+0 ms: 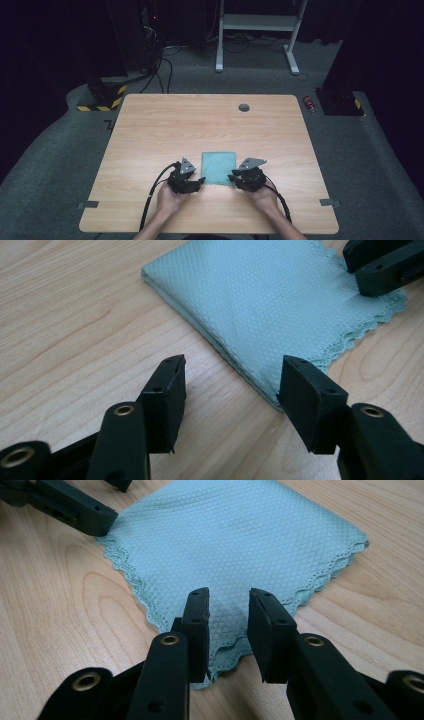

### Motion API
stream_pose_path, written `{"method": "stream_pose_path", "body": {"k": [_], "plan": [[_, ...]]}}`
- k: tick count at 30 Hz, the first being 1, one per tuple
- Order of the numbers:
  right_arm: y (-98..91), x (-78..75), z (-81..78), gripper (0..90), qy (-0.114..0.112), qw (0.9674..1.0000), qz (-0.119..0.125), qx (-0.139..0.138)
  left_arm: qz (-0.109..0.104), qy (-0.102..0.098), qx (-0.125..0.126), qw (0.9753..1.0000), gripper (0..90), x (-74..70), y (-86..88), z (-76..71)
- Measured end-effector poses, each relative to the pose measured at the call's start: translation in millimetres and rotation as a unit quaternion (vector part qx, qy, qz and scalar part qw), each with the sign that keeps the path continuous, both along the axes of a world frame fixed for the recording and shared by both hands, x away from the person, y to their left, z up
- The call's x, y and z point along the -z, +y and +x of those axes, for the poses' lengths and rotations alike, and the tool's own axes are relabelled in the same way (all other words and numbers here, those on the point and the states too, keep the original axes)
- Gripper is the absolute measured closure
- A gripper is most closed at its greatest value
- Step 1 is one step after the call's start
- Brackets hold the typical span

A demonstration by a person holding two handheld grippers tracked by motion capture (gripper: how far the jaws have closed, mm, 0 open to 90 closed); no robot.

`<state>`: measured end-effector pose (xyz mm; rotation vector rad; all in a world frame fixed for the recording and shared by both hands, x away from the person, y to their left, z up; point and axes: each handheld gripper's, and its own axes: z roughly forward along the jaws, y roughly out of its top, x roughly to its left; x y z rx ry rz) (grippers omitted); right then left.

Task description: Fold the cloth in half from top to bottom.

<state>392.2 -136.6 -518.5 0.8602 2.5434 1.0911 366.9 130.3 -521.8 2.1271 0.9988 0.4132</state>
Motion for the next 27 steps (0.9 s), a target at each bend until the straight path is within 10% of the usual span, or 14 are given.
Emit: {"method": "stream_pose_path", "body": {"k": [22,27], "plan": [[-39.8,-15.1,2.5,63.6,-0.008,0.9958,0.063,0.066,-0.094,-0.011,-0.036,0.9949,39.9,-17.7,31.5,-0.4],[-52.5,-17.7,-0.7,62.4,-0.013,0.9941,0.065,0.085,-0.078,-0.020,-0.058,0.9950,39.8,-15.3,45.1,-0.6]]}}
